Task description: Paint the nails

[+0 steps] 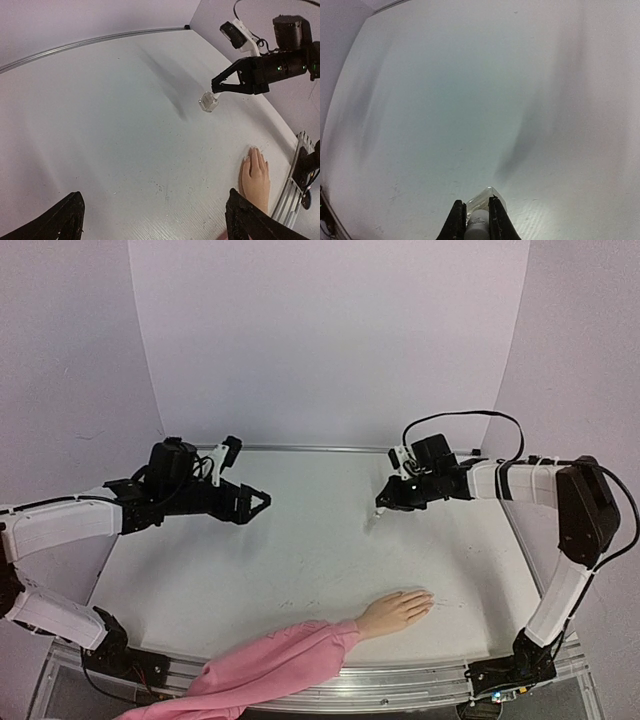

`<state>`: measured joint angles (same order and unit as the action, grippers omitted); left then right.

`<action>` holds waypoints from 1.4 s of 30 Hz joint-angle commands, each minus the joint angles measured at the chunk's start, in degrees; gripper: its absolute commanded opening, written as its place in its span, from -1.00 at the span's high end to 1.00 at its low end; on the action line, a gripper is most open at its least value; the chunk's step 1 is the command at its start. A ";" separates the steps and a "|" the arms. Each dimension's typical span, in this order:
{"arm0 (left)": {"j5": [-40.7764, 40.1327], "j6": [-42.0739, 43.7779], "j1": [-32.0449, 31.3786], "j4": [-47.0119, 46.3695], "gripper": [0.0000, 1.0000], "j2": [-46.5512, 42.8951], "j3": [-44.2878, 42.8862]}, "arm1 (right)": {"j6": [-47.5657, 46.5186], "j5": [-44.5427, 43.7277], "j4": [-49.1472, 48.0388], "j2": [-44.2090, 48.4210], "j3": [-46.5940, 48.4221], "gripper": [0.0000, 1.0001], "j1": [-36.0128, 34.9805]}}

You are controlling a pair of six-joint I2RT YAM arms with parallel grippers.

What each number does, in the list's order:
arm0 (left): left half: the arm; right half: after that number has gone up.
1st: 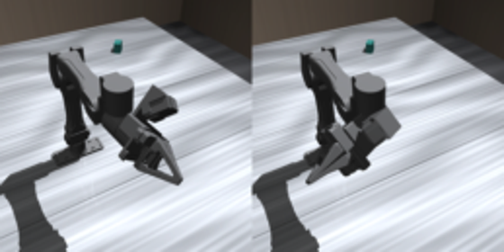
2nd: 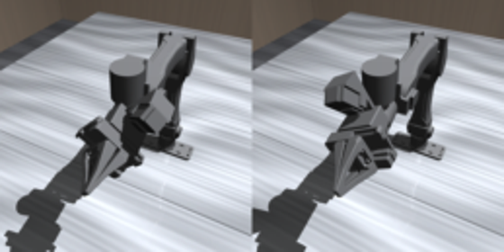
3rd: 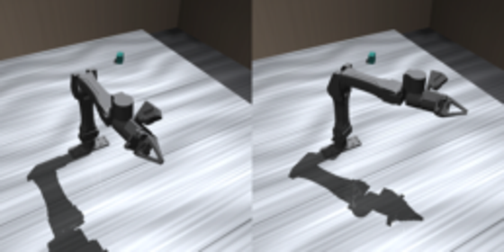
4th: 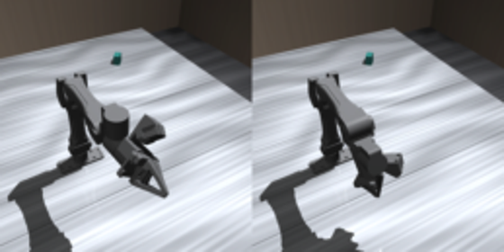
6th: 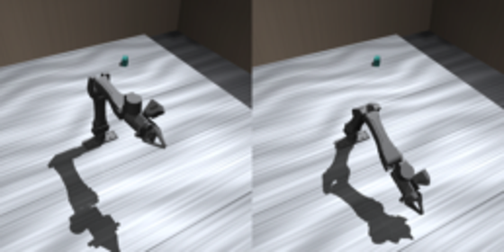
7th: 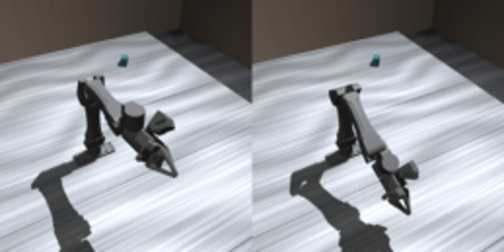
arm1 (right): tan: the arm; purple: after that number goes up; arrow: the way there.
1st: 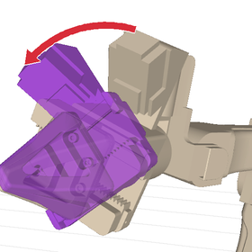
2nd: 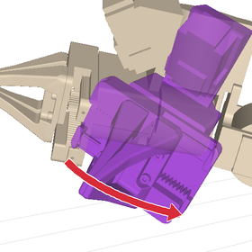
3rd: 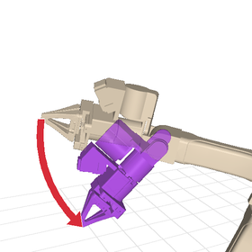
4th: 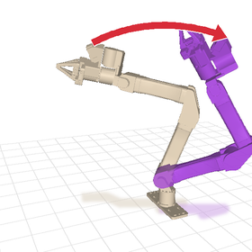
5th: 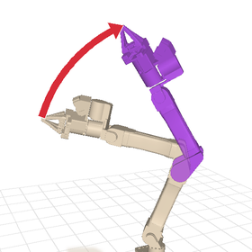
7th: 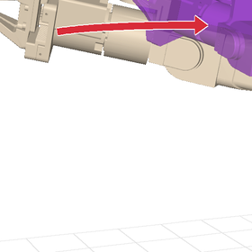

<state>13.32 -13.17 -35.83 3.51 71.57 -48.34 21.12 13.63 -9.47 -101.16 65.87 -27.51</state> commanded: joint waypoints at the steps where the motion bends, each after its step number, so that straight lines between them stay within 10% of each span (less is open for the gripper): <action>1: -8.04 8.53 -6.77 -8.11 -0.99 1.80 -0.69 | 8.28 7.83 -8.97 5.94 -2.81 1.00 -6.50; 14: -22.40 24.80 -22.98 -20.38 -0.77 7.23 4.53 | 19.21 7.99 -17.20 7.54 -0.75 1.00 -19.35; 42: -27.56 32.25 -25.88 -21.87 0.00 16.20 -1.51 | 18.34 9.52 -16.43 4.49 3.04 1.00 -21.70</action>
<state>-13.41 17.50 -61.52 -15.57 87.85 -47.22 40.10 21.82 -23.64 -95.68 65.65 -48.56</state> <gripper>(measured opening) 0.551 0.138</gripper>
